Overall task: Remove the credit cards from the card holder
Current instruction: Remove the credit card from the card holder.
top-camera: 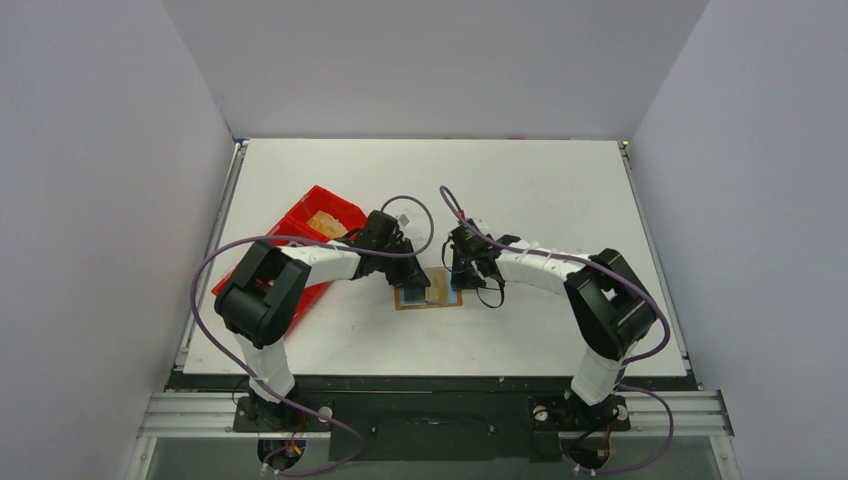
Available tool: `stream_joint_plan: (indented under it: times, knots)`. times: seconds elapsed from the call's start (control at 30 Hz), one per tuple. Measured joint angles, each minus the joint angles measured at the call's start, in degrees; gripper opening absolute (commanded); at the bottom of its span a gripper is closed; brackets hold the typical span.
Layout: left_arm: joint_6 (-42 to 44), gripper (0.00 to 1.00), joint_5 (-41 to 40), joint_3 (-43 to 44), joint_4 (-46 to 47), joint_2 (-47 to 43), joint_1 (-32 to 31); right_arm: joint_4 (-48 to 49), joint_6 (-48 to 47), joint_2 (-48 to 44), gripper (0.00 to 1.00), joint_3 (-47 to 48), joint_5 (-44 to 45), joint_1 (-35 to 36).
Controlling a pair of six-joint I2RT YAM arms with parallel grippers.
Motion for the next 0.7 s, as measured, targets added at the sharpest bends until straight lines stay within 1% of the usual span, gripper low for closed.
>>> stream_joint_plan:
  times: [0.47, 0.7]
  knots:
    - [0.0, 0.10, 0.2, -0.7, 0.0, 0.0, 0.3, 0.0, 0.0, 0.0, 0.00, 0.0, 0.0, 0.0]
    - [0.0, 0.07, 0.3, -0.8, 0.0, 0.0, 0.5, 0.0, 0.0, 0.1, 0.00, 0.1, 0.0, 0.0]
